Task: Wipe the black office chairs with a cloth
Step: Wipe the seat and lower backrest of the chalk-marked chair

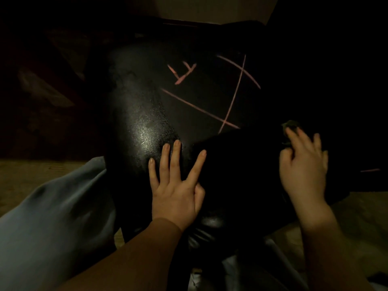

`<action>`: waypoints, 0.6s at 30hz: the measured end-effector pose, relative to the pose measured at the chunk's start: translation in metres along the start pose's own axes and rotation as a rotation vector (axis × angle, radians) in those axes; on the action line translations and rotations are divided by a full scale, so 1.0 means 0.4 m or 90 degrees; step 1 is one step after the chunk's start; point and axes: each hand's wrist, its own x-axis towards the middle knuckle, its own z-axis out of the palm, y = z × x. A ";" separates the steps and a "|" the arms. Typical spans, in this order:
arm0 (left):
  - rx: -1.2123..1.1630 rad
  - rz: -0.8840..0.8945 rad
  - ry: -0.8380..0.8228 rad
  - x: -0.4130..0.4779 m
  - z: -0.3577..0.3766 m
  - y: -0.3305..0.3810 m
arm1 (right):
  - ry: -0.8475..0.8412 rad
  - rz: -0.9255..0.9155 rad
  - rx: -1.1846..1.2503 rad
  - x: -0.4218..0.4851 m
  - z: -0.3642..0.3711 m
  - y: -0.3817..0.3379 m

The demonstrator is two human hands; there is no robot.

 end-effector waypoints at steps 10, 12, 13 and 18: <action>0.011 0.010 0.011 0.003 0.007 -0.005 | -0.087 -0.340 0.079 -0.108 0.049 -0.225; 0.001 -0.001 0.027 0.004 0.010 -0.003 | -0.111 -0.433 0.105 -0.152 0.061 -0.272; -0.007 -0.011 0.031 0.005 0.010 -0.001 | -0.112 -0.451 0.104 -0.164 0.064 -0.282; -0.006 -0.004 0.021 0.000 0.013 -0.003 | -0.121 -0.437 0.099 -0.163 0.061 -0.274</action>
